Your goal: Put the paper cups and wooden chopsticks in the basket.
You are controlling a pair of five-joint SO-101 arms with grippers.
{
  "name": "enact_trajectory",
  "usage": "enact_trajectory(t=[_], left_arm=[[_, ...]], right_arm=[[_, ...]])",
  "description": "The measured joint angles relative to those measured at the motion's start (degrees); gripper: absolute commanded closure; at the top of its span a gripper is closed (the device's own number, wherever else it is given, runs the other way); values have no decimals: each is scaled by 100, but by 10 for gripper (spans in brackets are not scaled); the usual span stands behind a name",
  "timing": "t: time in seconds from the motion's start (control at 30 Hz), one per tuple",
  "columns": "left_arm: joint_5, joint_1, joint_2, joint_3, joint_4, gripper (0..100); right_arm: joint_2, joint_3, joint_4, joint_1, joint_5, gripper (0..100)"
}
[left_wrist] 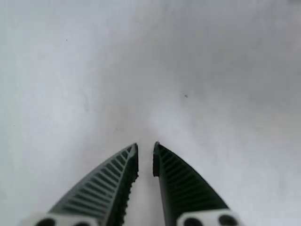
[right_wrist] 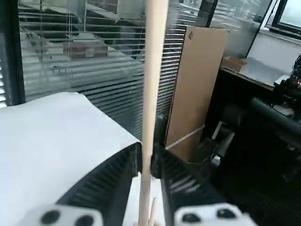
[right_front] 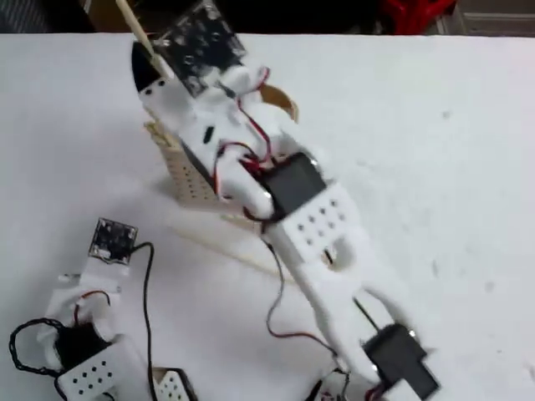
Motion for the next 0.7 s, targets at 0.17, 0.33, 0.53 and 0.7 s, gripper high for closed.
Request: enact_trajectory(t=[0.17, 0.33, 0.53, 0.7], left_arm=[[0, 0, 0, 0, 0, 924], [0, 0, 0, 0, 0, 924], [0, 0, 0, 0, 0, 924], [0, 0, 0, 0, 0, 924]], right_arm=[[88, 712, -888, 0, 44, 983], [-334, 2514, -2207, -18, 44, 983], [-809, 3543, -2462, 237, 62, 899], [-1169, 3578, -1890, 360, 62, 733]])
